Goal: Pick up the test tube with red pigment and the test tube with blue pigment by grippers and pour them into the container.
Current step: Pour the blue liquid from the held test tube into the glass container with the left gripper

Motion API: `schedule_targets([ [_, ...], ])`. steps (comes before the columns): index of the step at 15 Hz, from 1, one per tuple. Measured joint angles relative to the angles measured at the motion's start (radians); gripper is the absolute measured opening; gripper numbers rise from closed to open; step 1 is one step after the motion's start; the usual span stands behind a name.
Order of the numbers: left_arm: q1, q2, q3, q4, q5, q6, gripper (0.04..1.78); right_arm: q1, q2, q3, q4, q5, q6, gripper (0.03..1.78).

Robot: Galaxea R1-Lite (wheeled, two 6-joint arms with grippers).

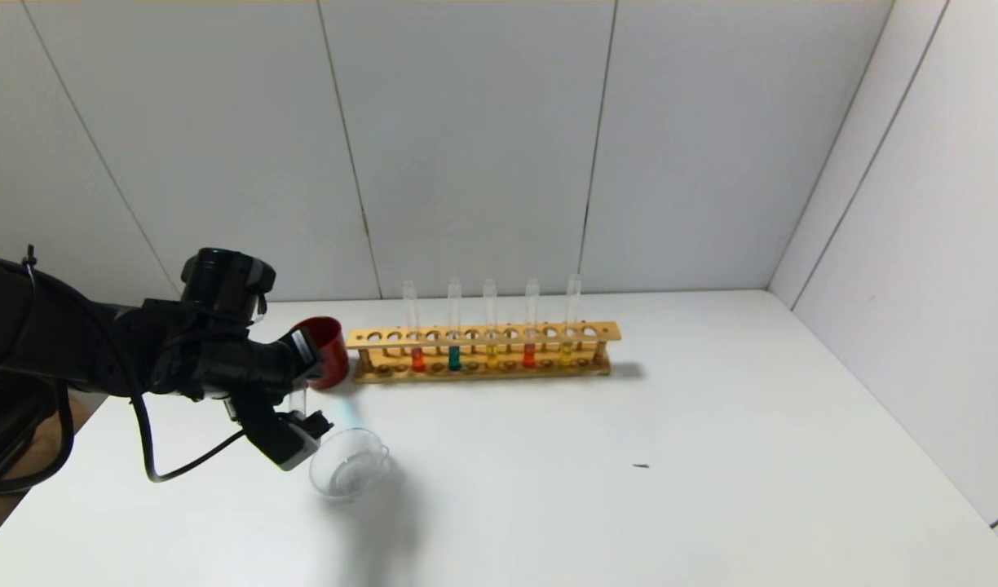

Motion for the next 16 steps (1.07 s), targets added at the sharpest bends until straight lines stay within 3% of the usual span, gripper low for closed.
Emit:
schedule_targets([
  [16, -0.061, 0.022, 0.024, -0.051, 0.102, 0.024, 0.34, 0.000, 0.000, 0.000, 0.000, 0.000, 0.000, 1.75],
])
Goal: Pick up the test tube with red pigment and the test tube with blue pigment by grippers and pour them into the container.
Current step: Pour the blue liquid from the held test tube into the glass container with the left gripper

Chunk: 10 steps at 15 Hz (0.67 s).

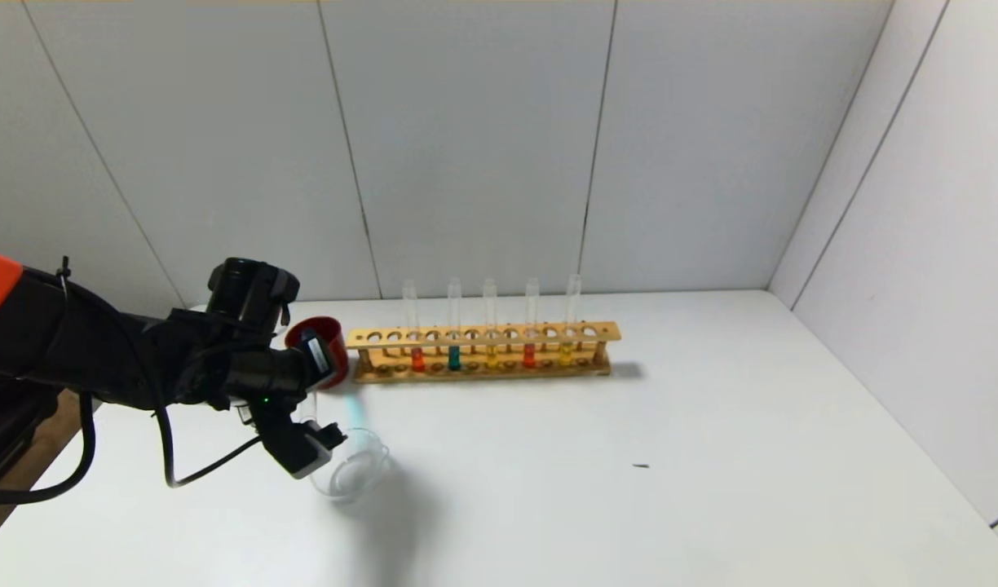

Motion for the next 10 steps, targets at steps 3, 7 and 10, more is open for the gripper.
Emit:
schedule_targets([
  [3, -0.013, 0.012, 0.011, -0.028, 0.021, 0.000, 0.34, 0.000, 0.000, 0.000, 0.000, 0.000, 0.000, 1.75],
  [7, -0.015, 0.020, 0.019, -0.041, 0.041, 0.021, 0.34, 0.000, 0.000, 0.000, 0.000, 0.000, 0.000, 1.75],
  [10, -0.016, 0.023, 0.021, -0.040, 0.043, 0.044, 0.34, 0.000, 0.000, 0.000, 0.000, 0.000, 0.000, 1.75],
])
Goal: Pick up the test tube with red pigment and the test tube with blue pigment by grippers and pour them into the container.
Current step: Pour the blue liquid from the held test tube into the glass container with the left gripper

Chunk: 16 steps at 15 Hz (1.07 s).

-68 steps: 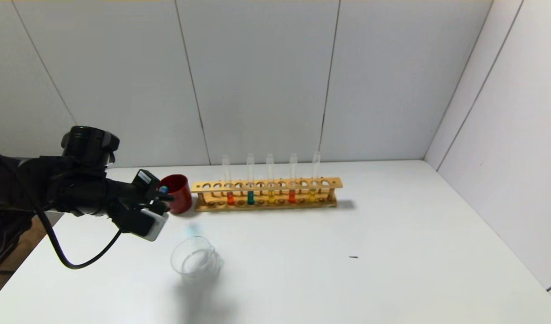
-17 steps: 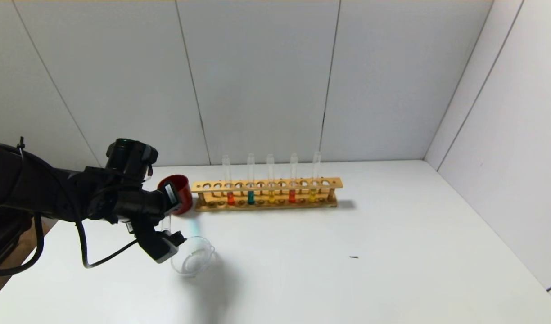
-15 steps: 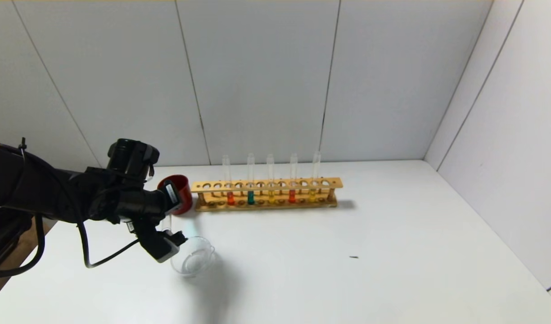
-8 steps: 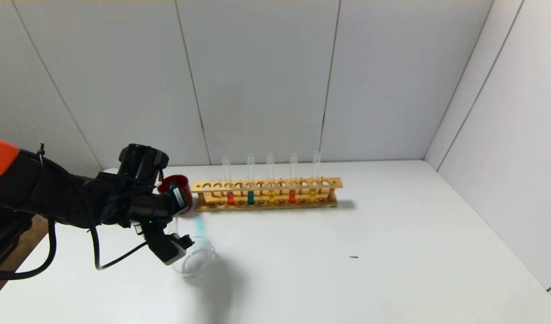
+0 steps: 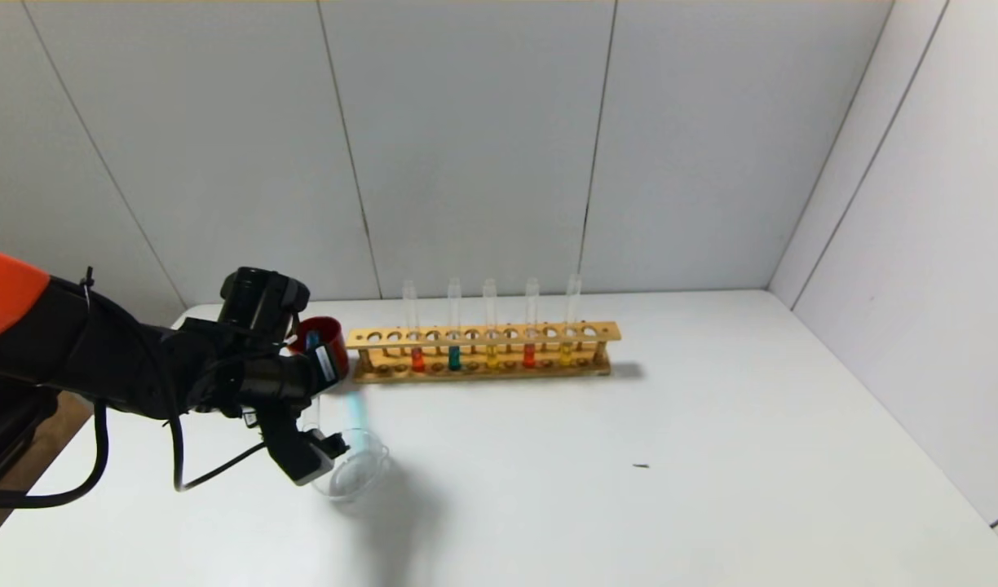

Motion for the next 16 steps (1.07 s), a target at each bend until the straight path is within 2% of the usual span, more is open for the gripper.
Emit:
schedule_targets([
  [9, -0.022, 0.009, 0.001, -0.003, 0.019, 0.021, 0.34, 0.000, 0.000, 0.000, 0.000, 0.000, 0.000, 1.75],
  [16, -0.032, 0.008, 0.032, -0.067, 0.035, 0.066, 0.34, 0.000, 0.000, 0.000, 0.000, 0.000, 0.000, 1.75],
])
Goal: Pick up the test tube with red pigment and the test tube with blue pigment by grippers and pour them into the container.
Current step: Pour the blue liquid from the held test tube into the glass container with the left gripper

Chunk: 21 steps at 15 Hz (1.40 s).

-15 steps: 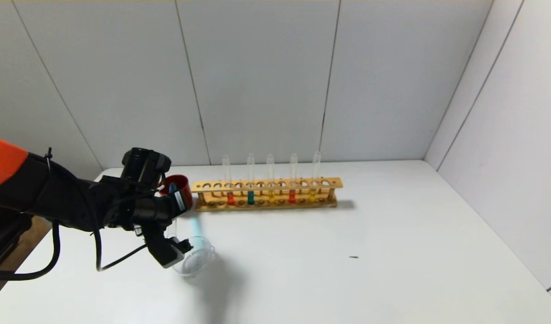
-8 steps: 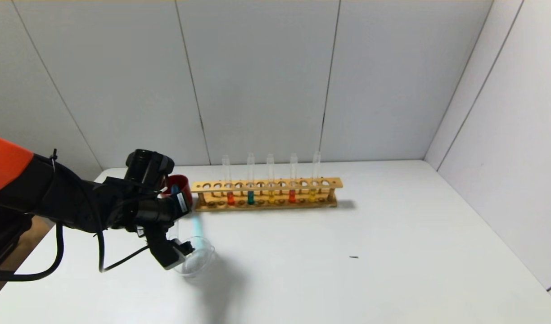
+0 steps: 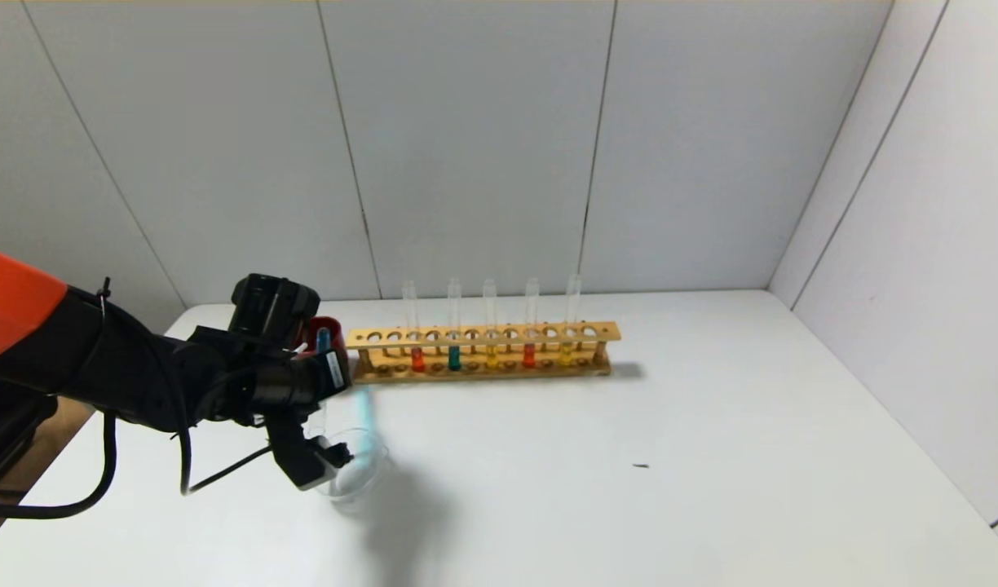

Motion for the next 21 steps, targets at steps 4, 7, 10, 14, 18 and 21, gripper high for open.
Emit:
schedule_targets([
  [4, -0.001, -0.008, 0.012, -0.014, 0.013, 0.018, 0.34, 0.000, 0.000, 0.000, 0.000, 0.000, 0.000, 1.75],
  [7, -0.005, -0.011, 0.024, -0.050, 0.021, 0.043, 0.34, 0.000, 0.000, 0.000, 0.000, 0.000, 0.000, 1.75],
  [10, -0.015, -0.013, 0.027, -0.051, 0.022, 0.044, 0.34, 0.000, 0.000, 0.000, 0.000, 0.000, 0.000, 1.75],
  [14, -0.041, -0.017, 0.036, -0.075, 0.039, 0.044, 0.34, 0.000, 0.000, 0.000, 0.000, 0.000, 0.000, 1.75],
  [18, -0.043, -0.021, 0.042, -0.081, 0.040, 0.044, 0.34, 0.000, 0.000, 0.000, 0.000, 0.000, 0.000, 1.75],
  [21, -0.046, -0.020, 0.042, -0.083, 0.042, 0.047, 0.34, 0.000, 0.000, 0.000, 0.000, 0.001, 0.000, 1.75],
])
